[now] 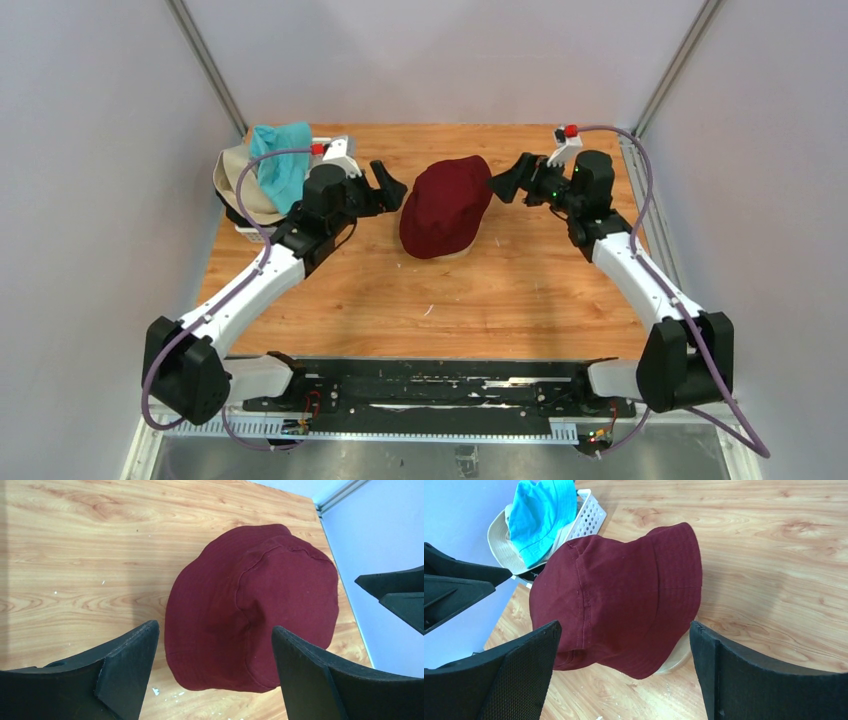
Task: Stack the hats
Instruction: Place the hat on the hat stand.
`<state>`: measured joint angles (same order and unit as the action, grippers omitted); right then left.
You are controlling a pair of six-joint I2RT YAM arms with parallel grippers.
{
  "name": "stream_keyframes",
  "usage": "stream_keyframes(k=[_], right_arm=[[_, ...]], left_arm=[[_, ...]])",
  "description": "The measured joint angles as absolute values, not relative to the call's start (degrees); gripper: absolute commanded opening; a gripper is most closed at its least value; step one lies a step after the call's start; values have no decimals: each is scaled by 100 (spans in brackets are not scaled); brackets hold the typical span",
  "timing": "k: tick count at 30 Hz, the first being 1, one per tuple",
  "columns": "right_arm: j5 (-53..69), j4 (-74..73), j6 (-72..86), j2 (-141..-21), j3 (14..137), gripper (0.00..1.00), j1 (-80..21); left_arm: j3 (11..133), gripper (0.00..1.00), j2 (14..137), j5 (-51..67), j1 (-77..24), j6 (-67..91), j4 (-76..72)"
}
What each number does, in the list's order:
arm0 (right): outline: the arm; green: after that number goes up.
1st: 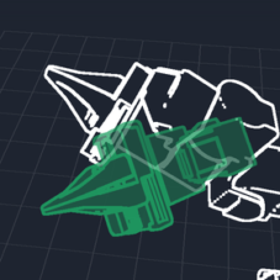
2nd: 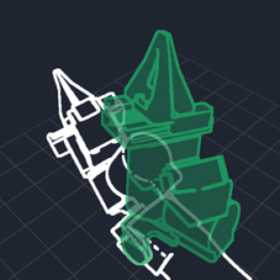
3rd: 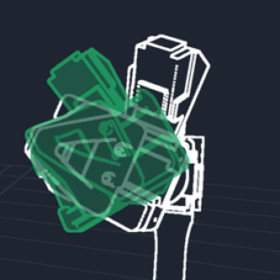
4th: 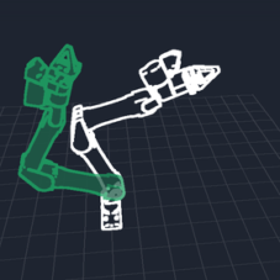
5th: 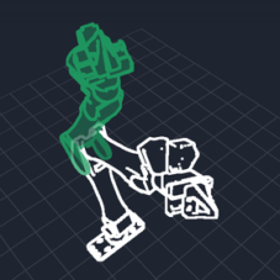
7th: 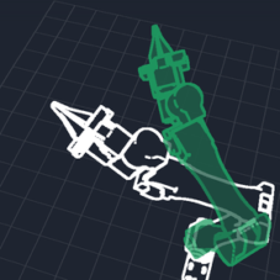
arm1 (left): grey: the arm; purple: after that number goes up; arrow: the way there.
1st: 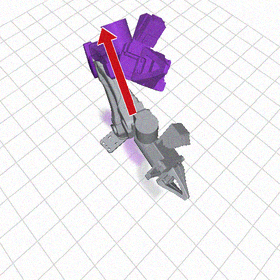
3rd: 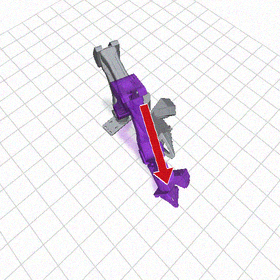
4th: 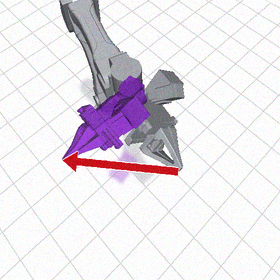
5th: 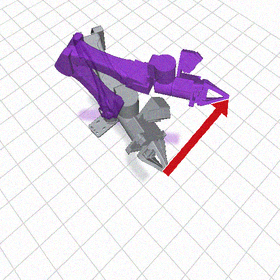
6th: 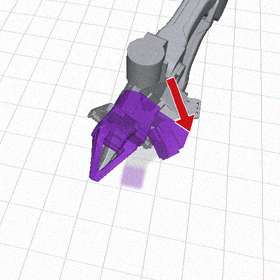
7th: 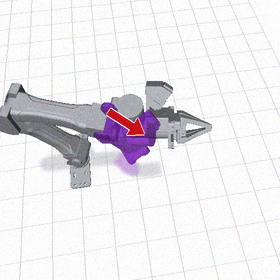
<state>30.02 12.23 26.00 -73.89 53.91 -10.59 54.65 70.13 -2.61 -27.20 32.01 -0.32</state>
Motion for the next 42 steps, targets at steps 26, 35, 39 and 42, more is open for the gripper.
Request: stream_keyframes(k=[26, 35, 39, 42], right_arm=[[2845, 1081, 2408, -8552, 6359, 98, -1494], [2845, 1063, 2405, -8628, 6445, 99, -1511], [2845, 1055, 2401, -8672, 6471, 99, -1511], [2845, 1052, 2399, -8733, 6528, 99, -1511]], left_arm=[[5533, 87, 7253, -676, -2720, 2969, -19], [5551, 87, 7223, -821, -2720, 2906, 27], [5551, 87, 7225, -825, -2720, 2906, 30], [5551, 87, 7223, -838, -2720, 2906, 30]])
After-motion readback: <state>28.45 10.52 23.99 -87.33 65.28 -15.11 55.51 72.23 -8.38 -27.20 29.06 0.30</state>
